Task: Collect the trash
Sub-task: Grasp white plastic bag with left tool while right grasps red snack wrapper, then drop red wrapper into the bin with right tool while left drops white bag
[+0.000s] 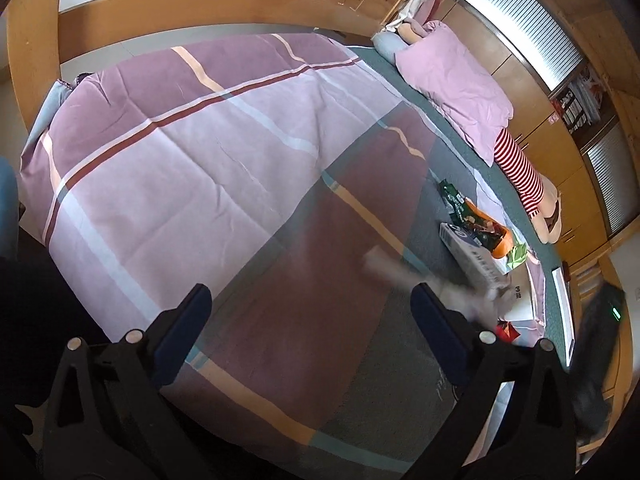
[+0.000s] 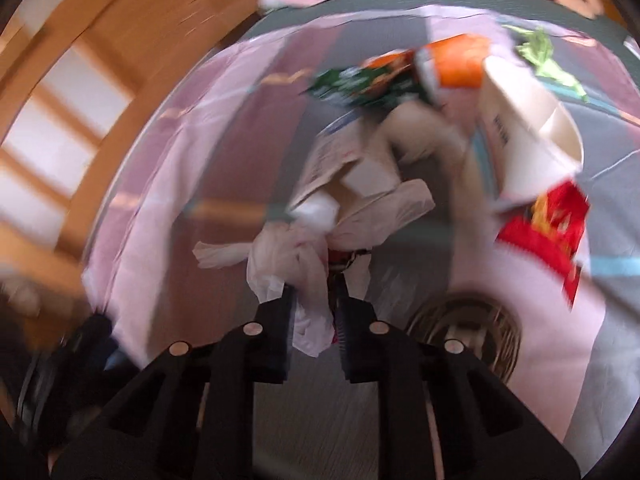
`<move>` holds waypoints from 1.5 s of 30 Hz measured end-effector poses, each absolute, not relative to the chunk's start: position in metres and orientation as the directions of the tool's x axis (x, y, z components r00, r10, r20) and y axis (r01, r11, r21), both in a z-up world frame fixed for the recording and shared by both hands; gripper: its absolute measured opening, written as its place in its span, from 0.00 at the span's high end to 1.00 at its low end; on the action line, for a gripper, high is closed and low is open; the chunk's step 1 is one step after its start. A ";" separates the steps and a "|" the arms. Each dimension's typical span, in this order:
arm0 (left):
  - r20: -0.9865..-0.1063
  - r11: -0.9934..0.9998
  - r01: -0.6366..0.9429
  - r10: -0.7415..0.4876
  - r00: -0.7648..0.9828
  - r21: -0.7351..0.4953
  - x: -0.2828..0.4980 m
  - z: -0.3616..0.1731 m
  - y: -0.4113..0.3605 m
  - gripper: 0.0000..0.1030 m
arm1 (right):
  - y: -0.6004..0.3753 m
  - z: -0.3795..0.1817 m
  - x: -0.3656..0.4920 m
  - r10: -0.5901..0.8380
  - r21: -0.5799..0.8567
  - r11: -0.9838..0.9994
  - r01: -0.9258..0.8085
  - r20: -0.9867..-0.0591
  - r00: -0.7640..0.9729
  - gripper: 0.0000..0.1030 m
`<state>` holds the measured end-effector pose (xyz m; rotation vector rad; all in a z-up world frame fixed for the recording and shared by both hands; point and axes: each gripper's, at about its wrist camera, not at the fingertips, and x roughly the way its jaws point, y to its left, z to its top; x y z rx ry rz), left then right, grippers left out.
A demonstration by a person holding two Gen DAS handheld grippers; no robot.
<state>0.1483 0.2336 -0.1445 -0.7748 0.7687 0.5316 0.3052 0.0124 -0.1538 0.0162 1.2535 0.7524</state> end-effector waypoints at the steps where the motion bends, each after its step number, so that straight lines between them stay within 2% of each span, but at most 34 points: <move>1: -0.780 0.613 -0.673 0.142 0.609 -0.414 0.149 -0.146 0.233 0.04 | 0.012 -0.151 0.297 0.528 0.418 0.737 -0.531 -0.847 0.066 0.63; 2: -0.783 0.615 -0.672 0.138 0.606 -0.412 0.150 -0.147 0.232 0.04 | 0.008 -0.147 0.290 0.537 0.431 0.713 -0.554 -0.842 0.036 0.48; 5: -0.784 0.634 -0.664 0.143 0.604 -0.396 0.151 -0.147 0.229 0.04 | -0.024 -0.122 0.295 0.562 0.406 0.723 -0.559 -0.816 0.136 0.35; 8: -0.795 0.663 -0.649 0.131 0.592 -0.373 0.157 -0.149 0.222 0.04 | -0.068 -0.108 0.333 0.442 0.294 0.869 -0.398 -0.822 0.358 0.27; 10: -0.804 0.684 -0.627 0.100 0.586 -0.372 0.161 -0.152 0.216 0.04 | -0.093 -0.113 0.361 0.330 0.234 0.938 -0.257 -0.831 0.447 0.26; 12: -0.793 0.701 -0.603 0.088 0.603 -0.381 0.162 -0.151 0.210 0.04 | -0.103 -0.128 0.386 0.256 0.196 0.965 -0.175 -0.851 0.457 0.25; 17: -0.783 0.734 -0.581 0.111 0.612 -0.351 0.165 -0.148 0.200 0.04 | -0.090 -0.178 0.413 0.216 0.186 0.976 -0.118 -0.906 0.364 0.25; 19: -0.789 0.732 -0.582 0.101 0.606 -0.353 0.167 -0.150 0.199 0.04 | -0.078 -0.189 0.412 0.226 0.191 0.973 -0.130 -0.907 0.355 0.28; 20: -0.791 0.732 -0.583 0.099 0.604 -0.354 0.168 -0.150 0.199 0.04 | -0.074 -0.190 0.409 0.240 0.203 0.970 -0.135 -0.899 0.367 0.48; 21: -0.791 0.731 -0.583 0.097 0.604 -0.354 0.168 -0.150 0.198 0.04 | -0.070 -0.190 0.412 0.255 0.216 0.965 -0.147 -0.897 0.361 0.58; 22: -0.791 0.731 -0.582 0.097 0.604 -0.355 0.168 -0.150 0.198 0.04 | -0.065 -0.189 0.411 0.246 0.201 0.967 -0.157 -0.900 0.359 0.62; 26: -0.784 0.726 -0.576 0.084 0.615 -0.375 0.169 -0.149 0.198 0.04 | -0.058 -0.168 0.390 0.197 0.096 0.959 -0.268 -0.902 0.383 0.65; 32: -0.764 0.792 -0.495 0.059 0.643 -0.356 0.179 -0.137 0.179 0.04 | -0.096 -0.131 0.336 0.208 0.082 0.950 -0.302 -0.885 0.416 0.65; 35: -0.769 0.914 -0.324 0.022 0.639 -0.244 0.202 -0.128 0.137 0.04 | -0.123 -0.113 0.312 0.265 0.155 0.950 -0.273 -0.861 0.435 0.65; 37: -0.816 0.984 -0.141 -0.005 0.578 -0.106 0.223 -0.134 0.098 0.04 | -0.140 -0.105 0.294 0.298 0.206 0.947 -0.245 -0.848 0.438 0.65; 40: -0.853 0.992 -0.020 0.118 0.508 0.126 0.243 -0.159 0.061 0.04 | -0.157 -0.097 0.268 0.332 0.259 0.941 -0.219 -0.833 0.442 0.65; 42: -0.870 0.987 0.004 0.138 0.473 0.159 0.251 -0.171 0.058 0.04 | -0.165 -0.094 0.253 0.354 0.288 0.934 -0.211 -0.823 0.443 0.65; 44: -0.892 0.992 -0.012 0.121 0.435 0.129 0.260 -0.181 0.067 0.04 | -0.170 -0.093 0.241 0.366 0.308 0.930 -0.200 -0.819 0.442 0.65; 45: -0.898 0.994 -0.032 0.104 0.427 0.101 0.263 -0.183 0.075 0.08 | -0.172 -0.093 0.235 0.367 0.313 0.930 -0.193 -0.816 0.446 0.65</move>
